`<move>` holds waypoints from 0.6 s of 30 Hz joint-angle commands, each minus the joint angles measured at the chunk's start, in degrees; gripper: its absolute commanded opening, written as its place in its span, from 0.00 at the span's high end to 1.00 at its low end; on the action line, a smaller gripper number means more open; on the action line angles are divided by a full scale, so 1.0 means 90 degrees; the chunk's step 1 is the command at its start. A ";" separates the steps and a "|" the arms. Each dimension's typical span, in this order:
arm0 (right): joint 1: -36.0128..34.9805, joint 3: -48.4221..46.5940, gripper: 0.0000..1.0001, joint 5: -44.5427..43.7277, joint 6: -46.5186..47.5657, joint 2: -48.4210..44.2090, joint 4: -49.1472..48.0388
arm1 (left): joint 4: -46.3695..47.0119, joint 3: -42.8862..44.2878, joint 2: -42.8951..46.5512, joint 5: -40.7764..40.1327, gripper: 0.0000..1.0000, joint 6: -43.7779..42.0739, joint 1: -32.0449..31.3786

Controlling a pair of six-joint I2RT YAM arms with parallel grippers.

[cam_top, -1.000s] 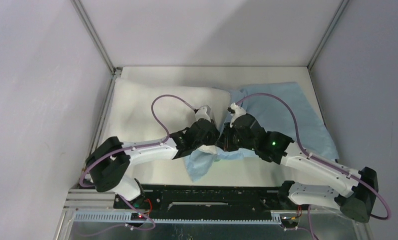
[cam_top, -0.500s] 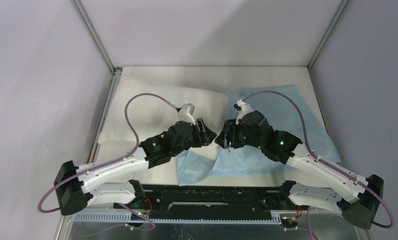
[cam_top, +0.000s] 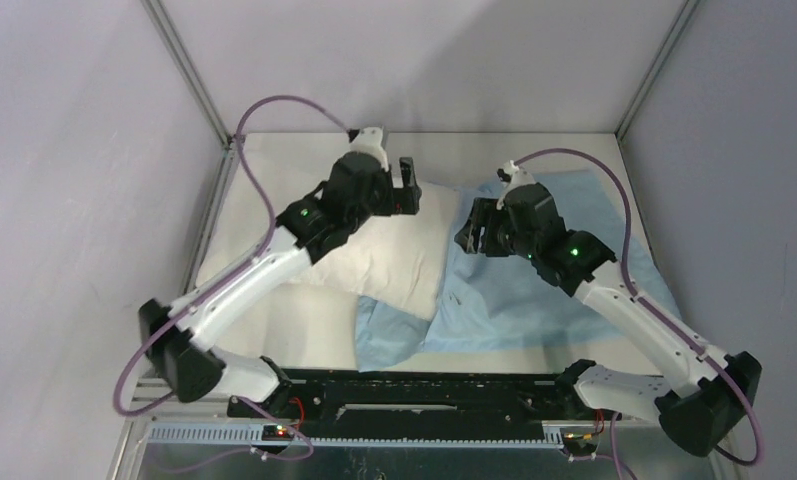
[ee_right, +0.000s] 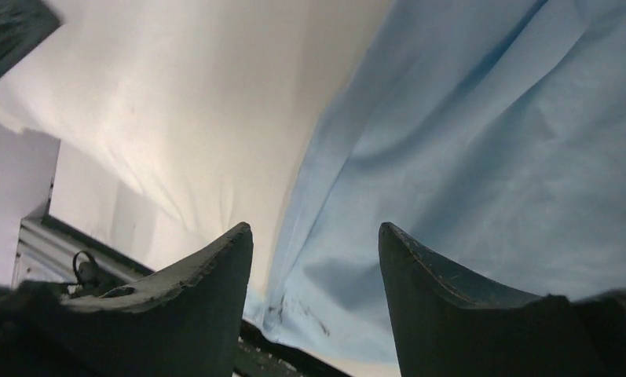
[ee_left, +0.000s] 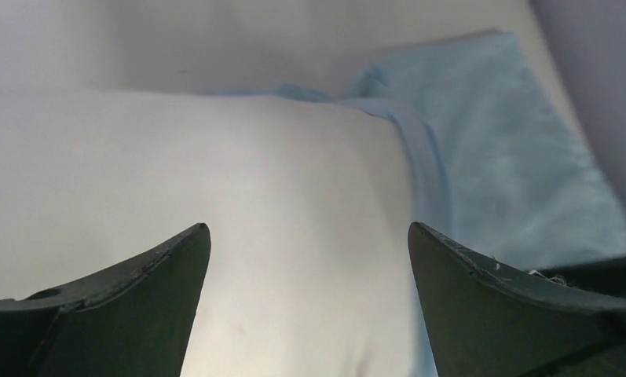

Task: Put the pillow into the pillowcase

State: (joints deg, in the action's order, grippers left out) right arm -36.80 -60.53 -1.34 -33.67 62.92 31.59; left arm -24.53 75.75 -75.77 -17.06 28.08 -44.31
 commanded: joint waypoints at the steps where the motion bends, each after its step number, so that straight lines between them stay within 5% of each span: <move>1: 0.0208 -0.0567 0.38 -0.0134 0.0447 0.0546 -0.0132 | -0.0501 0.0654 -0.1116 -0.0030 0.04 -0.1237 0.0523; 7: 0.0665 -0.1051 0.38 -0.0036 0.0608 0.1616 -0.0450 | -0.0671 0.0534 -0.1971 0.0247 0.27 -0.1193 0.0884; 14: 0.0727 -0.1632 0.47 -0.0116 0.0809 0.3082 -0.0521 | -0.0309 -0.0937 -0.1109 0.0420 0.91 -0.0203 0.0375; 18: 0.0555 -0.1623 0.52 -0.0278 0.0841 0.3350 -0.0473 | -0.0249 -0.1740 -0.0356 -0.0060 1.00 0.0378 -0.0409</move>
State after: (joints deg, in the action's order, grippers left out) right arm -30.55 -72.79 -1.78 -27.53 91.85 28.40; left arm -21.63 66.65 -84.14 -16.49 25.39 -41.65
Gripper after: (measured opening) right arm 0.498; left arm 0.016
